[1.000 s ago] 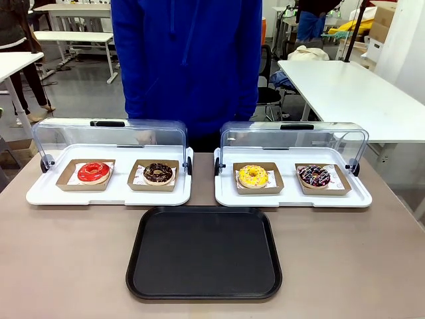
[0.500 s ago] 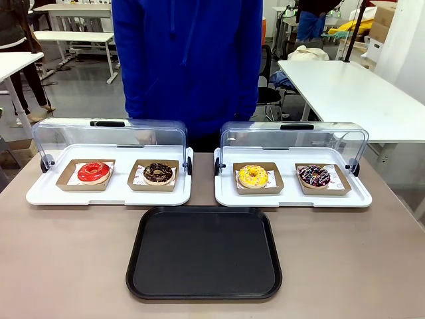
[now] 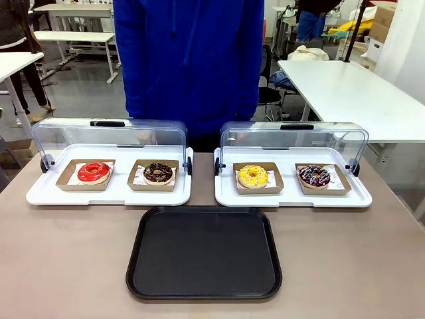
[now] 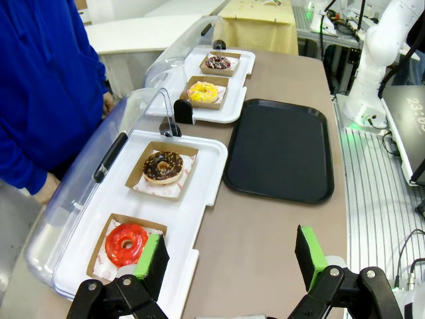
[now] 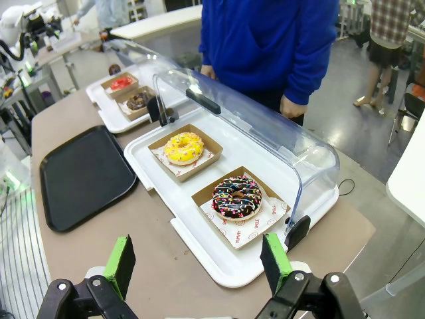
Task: Move the third donut from the left to the tray.
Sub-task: Pick up the Paper togo box containing the Donut indicated by the person and place it on the Handle tray.
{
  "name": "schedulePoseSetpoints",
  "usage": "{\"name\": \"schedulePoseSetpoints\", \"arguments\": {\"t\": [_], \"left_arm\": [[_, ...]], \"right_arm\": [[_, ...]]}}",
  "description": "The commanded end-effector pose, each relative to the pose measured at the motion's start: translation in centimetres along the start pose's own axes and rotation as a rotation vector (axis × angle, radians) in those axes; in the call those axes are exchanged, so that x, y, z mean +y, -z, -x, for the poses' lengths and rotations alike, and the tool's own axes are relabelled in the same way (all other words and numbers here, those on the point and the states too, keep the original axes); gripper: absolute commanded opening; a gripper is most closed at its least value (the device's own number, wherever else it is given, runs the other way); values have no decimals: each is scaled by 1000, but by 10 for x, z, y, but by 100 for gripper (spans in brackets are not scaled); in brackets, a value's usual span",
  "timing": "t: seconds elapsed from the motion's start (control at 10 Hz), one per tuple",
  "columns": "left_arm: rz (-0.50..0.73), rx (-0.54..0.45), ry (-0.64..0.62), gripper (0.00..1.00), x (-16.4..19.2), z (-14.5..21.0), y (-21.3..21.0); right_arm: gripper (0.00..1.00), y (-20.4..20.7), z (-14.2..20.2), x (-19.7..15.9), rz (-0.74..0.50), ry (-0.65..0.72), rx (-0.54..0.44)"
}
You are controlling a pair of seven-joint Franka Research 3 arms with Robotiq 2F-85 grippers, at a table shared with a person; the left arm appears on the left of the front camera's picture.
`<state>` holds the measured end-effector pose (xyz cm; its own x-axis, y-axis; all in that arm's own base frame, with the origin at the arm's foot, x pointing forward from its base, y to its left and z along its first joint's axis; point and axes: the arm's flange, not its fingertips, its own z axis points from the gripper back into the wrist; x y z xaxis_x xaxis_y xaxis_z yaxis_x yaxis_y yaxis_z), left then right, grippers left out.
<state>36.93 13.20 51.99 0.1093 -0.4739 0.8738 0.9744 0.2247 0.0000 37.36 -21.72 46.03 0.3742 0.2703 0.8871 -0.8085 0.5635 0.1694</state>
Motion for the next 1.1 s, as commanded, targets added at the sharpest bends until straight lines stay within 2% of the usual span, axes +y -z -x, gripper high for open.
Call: {"name": "schedulePoseSetpoints", "arguments": {"t": [0.0,1.0], "left_arm": [[6,2,11,100,-1,-2,-2],[6,2,11,100,-1,-2,-2]], "right_arm": [[100,1,-3,-2,0,-6,-31],[100,1,-3,-2,0,-6,-31]]}}
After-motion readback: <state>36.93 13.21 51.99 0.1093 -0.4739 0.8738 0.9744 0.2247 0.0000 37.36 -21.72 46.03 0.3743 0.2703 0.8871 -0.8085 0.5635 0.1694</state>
